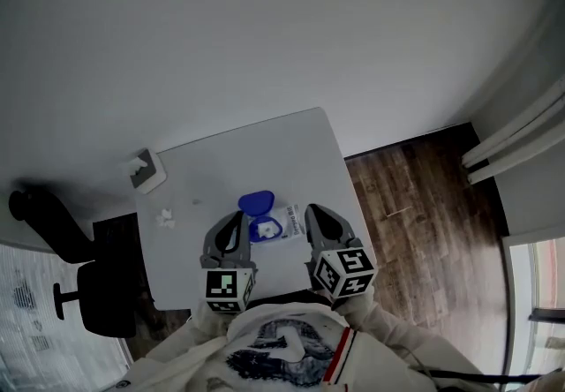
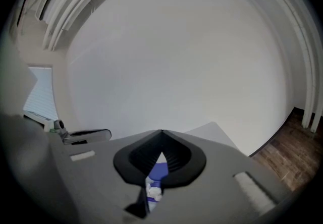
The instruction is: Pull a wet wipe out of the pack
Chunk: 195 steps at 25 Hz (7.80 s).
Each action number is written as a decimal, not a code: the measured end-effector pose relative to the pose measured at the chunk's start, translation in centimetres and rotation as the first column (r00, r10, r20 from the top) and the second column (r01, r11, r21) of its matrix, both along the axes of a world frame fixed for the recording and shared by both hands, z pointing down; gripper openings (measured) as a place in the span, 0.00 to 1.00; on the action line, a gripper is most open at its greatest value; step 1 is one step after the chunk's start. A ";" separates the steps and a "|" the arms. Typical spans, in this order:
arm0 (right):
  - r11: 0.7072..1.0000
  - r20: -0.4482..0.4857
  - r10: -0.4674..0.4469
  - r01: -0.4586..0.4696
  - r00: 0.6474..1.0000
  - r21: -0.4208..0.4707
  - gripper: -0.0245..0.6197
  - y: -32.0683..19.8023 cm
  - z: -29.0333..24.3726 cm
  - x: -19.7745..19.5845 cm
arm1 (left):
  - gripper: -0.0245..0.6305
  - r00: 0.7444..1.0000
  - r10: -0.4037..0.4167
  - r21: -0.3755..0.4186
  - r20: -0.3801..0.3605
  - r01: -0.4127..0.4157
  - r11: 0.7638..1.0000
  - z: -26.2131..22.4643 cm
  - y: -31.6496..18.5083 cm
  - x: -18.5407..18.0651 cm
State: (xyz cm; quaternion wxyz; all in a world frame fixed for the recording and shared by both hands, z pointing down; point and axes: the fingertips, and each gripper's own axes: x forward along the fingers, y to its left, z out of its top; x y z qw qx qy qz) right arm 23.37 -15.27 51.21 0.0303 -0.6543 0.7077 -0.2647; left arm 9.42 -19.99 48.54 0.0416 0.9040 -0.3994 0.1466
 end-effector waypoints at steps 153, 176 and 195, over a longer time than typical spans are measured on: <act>0.591 -0.187 -0.766 0.557 0.615 -0.583 0.07 -1.4 22.9 -14.2 | 0.04 0.903 -0.421 -0.196 0.089 0.431 0.881 6.6 2.3 -15.4; 0.677 -0.180 -0.675 0.503 0.716 -0.538 0.07 -1.2 21.4 -13.6 | 0.04 0.935 -0.345 -0.195 0.079 0.354 0.915 6.4 2.1 -14.6; 0.817 -0.214 -0.488 0.357 0.846 -0.452 0.06 -1.8 17.3 -11.7 | 0.04 0.981 -0.194 -0.194 0.023 0.195 0.961 6.1 -0.2 -12.2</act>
